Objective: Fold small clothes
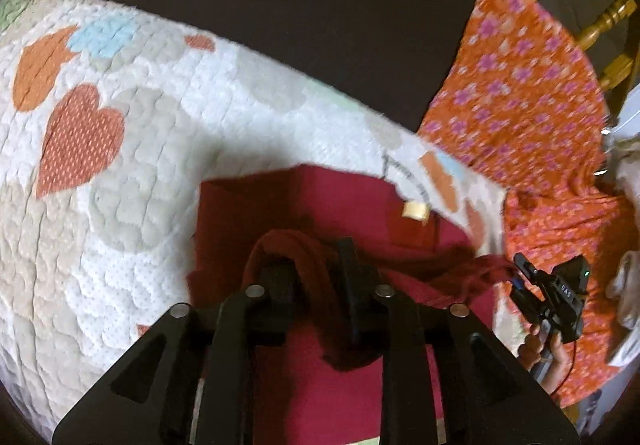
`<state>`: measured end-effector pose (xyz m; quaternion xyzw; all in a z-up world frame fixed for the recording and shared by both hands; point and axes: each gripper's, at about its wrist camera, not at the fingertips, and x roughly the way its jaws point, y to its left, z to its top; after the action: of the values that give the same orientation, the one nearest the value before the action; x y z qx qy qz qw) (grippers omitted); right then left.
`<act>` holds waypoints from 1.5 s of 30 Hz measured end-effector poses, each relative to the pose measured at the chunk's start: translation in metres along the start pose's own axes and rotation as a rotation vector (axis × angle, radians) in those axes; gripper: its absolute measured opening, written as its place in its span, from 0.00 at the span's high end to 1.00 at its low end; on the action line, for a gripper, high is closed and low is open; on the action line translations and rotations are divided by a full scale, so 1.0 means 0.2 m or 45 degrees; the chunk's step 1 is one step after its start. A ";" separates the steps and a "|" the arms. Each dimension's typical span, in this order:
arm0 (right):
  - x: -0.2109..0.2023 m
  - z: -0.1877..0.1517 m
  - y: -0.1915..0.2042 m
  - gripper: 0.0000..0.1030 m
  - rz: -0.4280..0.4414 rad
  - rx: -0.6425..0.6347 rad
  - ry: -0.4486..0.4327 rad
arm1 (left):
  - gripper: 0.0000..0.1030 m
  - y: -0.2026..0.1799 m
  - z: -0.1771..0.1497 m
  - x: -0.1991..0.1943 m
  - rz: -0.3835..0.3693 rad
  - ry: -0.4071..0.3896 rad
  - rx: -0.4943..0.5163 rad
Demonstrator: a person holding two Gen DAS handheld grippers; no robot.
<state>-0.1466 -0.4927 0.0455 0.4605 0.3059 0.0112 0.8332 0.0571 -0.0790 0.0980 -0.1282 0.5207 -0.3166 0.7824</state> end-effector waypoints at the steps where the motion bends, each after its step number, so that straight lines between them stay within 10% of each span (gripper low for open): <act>1: -0.04 0.01 0.01 0.61 0.004 0.000 -0.043 | 0.71 -0.01 0.01 -0.01 -0.001 -0.009 -0.003; 9: -0.07 0.00 0.30 0.56 -0.225 -0.384 -0.083 | 0.29 -0.04 0.05 -0.10 0.070 -0.188 -0.011; 15: 0.24 -0.07 0.32 0.61 -0.471 -0.658 0.096 | 0.28 -0.05 0.03 0.02 0.083 -0.105 0.022; 17: 0.27 -0.06 0.33 0.94 -0.523 -0.708 0.078 | 0.28 -0.07 0.02 0.08 0.121 -0.091 0.060; 21: 0.18 0.04 0.32 0.95 -0.558 -0.668 -0.120 | 0.28 -0.04 0.03 0.27 0.242 -0.047 0.047; 25: 0.28 0.07 0.16 0.96 -0.766 -0.611 -0.028 | 0.29 -0.01 0.02 0.37 0.317 -0.053 0.043; 37: 0.11 -0.18 0.54 0.95 -0.382 -0.742 -0.013 | 0.29 -0.14 -0.04 0.19 0.309 -0.161 0.174; 45: 0.40 -0.11 0.32 0.95 -0.648 -0.666 0.043 | 0.28 -0.08 -0.03 0.41 0.403 -0.112 0.175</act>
<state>-0.0765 -0.4153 0.0474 0.1408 0.4113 -0.1109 0.8937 0.0671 -0.1418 0.0437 -0.0046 0.4770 -0.2184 0.8513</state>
